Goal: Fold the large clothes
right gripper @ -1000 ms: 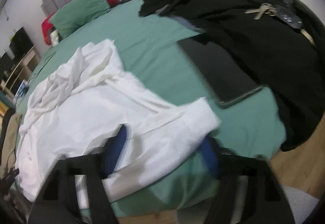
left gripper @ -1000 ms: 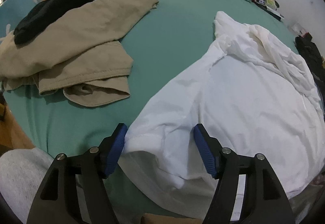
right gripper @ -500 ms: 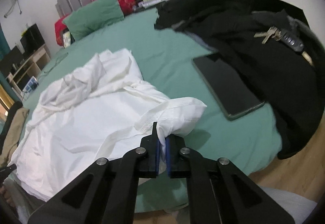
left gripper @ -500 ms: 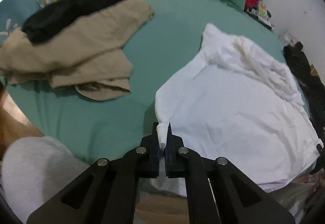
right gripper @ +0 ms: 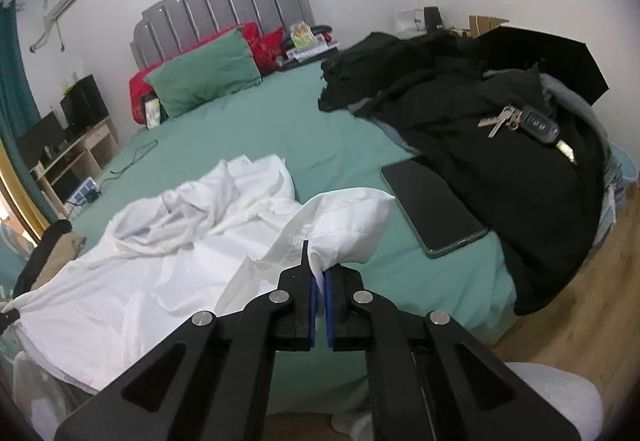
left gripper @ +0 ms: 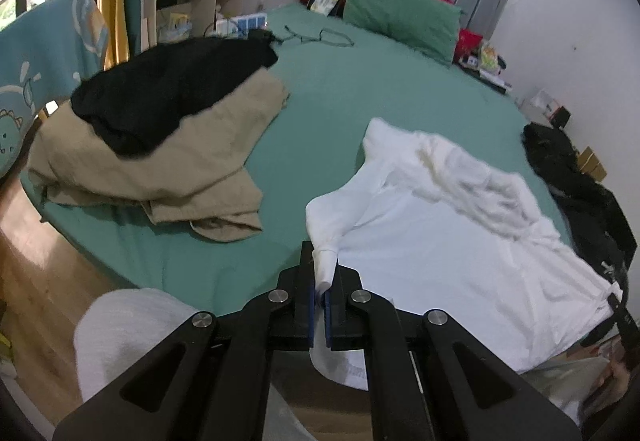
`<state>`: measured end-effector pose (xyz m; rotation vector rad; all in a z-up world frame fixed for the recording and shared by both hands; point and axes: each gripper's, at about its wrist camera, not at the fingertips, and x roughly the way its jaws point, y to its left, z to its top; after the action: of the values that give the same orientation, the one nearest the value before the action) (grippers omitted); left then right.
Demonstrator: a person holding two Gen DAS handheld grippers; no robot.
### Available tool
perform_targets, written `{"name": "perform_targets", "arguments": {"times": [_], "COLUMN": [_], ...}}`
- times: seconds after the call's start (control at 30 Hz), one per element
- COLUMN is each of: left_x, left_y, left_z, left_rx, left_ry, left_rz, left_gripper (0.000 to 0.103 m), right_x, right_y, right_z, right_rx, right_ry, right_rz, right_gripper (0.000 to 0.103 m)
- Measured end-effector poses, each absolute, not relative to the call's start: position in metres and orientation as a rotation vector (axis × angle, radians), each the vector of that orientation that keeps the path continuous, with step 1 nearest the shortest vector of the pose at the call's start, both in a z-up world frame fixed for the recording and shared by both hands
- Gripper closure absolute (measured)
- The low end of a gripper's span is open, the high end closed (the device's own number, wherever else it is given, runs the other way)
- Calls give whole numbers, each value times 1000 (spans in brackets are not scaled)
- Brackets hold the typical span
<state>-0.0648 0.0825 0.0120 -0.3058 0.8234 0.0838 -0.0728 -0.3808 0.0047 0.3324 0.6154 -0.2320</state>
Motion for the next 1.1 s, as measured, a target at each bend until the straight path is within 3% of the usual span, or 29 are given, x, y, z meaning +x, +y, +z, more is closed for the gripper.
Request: {"name": "perform_targets", "arguments": {"times": [0.47, 1.1], "left_x": [-59, 55], "left_y": [89, 96], "left_z": [59, 55], "left_rx": [-317, -367], "left_ry": [714, 692], "left_rz": [85, 111], "left_gripper": [100, 100], "right_x": [-78, 45], "right_y": [-378, -393], "right_z": [45, 49], "right_rx": [244, 123], "right_ry": [523, 499], "right_rz": [-241, -229], "right_gripper": [99, 99]}}
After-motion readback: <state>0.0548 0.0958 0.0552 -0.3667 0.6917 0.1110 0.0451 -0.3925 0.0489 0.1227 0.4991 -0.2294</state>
